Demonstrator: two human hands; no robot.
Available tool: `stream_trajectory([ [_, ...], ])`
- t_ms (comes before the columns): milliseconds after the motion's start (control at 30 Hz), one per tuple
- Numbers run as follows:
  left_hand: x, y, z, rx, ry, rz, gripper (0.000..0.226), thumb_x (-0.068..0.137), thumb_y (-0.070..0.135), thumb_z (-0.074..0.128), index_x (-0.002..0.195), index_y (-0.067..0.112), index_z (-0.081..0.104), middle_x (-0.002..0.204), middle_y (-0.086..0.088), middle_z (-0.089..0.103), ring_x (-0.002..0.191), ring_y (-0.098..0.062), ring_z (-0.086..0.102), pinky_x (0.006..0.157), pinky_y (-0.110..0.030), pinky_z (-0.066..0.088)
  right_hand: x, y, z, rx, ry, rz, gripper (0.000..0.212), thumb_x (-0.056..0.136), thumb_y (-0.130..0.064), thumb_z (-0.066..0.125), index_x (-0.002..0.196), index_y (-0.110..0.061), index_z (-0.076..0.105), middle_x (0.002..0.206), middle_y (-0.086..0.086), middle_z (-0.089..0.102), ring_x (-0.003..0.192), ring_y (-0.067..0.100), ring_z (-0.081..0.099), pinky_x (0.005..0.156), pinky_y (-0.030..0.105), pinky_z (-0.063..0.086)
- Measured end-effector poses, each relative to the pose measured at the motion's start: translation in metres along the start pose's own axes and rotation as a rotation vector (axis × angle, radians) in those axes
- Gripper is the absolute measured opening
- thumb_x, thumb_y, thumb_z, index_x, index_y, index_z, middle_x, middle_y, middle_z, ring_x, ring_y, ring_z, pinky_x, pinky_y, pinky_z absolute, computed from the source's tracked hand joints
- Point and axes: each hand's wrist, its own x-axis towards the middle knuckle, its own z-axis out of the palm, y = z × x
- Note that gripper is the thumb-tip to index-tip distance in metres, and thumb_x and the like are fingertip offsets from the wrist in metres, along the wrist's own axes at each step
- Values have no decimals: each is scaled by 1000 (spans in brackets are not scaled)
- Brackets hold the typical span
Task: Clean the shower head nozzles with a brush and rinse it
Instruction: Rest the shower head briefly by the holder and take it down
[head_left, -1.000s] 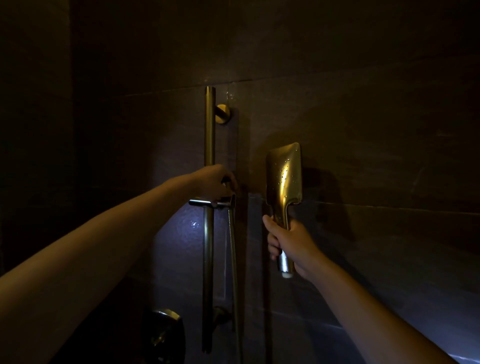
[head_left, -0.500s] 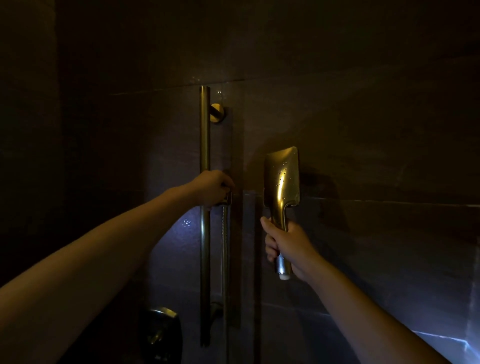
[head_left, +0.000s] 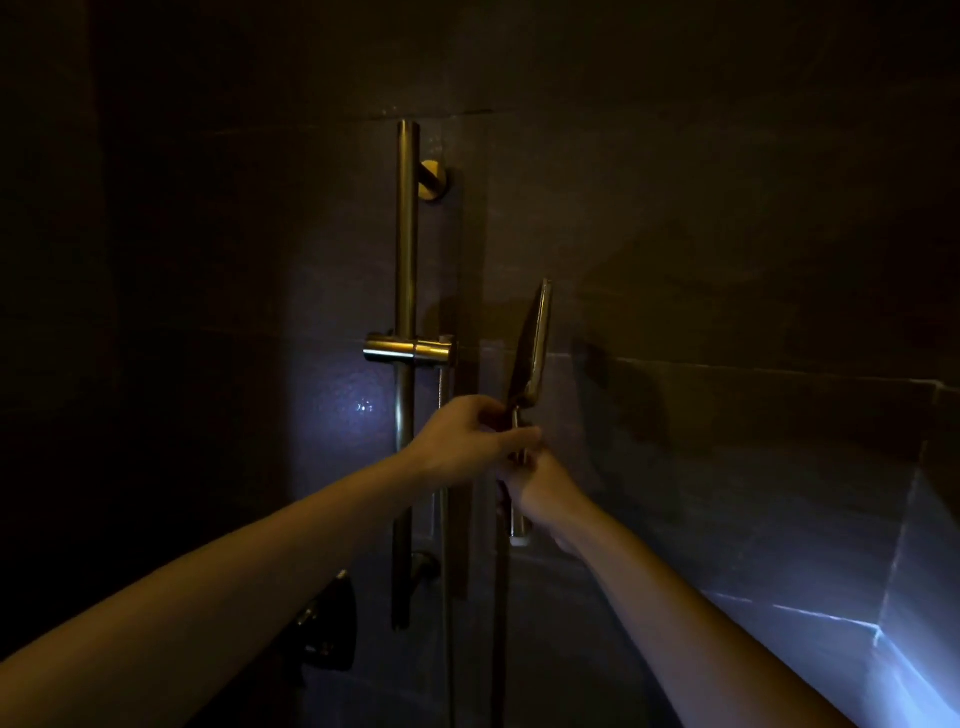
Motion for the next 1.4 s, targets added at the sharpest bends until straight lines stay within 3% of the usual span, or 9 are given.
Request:
stream_trajectory([
  [67,-5,-14,11,-70,47,-39,28,87,25,71,110,8,67,97,-7,72,91,-17,70,84,-34,58,-12,10,11,-45,-74,22,50,98,-9,53,145,-15,38,129,-5,52,120,8,48,89,7,43],
  [167,-22,-39,28,-175,104,-90,4,90,11,67,93,12,69,83,-3,70,74,-8,69,65,-21,56,-35,30,26,-78,-57,14,53,95,-7,58,141,-18,34,139,1,47,131,14,43,113,34,35],
  [233,-39,-58,36,-327,122,-148,17,90,-1,61,84,13,68,75,-4,68,66,-10,65,57,-20,53,-53,44,29,-79,-42,68,44,94,-8,60,128,-23,37,135,3,52,128,16,48,110,39,38],
  [400,-106,-93,47,-584,27,-247,23,92,-4,57,85,12,72,69,0,75,65,-13,72,55,-23,56,-119,65,49,156,-123,222,39,89,-2,66,123,-12,51,115,8,65,105,14,63,81,21,51],
  [567,-185,-123,40,-763,-35,-380,23,94,9,59,84,17,77,80,-2,76,76,-17,73,67,-30,57,-172,67,89,227,-202,323,35,81,-4,75,111,-16,58,91,5,71,80,16,69,61,32,55],
  [733,-283,-158,6,-982,-36,-541,15,97,11,53,104,7,65,90,-11,69,88,-26,67,88,-44,49,-220,61,162,282,-339,430,31,80,-11,77,106,-17,62,81,0,72,68,14,70,53,28,54],
  [933,-412,-195,-39,-945,103,-643,11,93,12,59,97,10,68,83,-5,71,78,-18,67,72,-30,52,-282,59,279,361,-473,547,37,76,-3,80,100,-13,54,77,-1,71,73,16,71,55,38,57],
  [1133,-527,-207,-103,-935,296,-716,13,93,10,58,94,12,72,87,-5,71,82,-20,64,76,-32,48,-318,38,381,356,-699,587,40,73,-3,82,102,-14,57,84,3,71,79,17,72,60,43,58],
  [1400,-644,-208,-173,-871,667,-836,30,95,4,53,123,-7,59,114,-24,63,112,-42,56,111,-58,29,-342,2,504,350,-1058,555,47,74,0,80,113,-15,60,103,19,71,91,25,73,64,45,60],
])
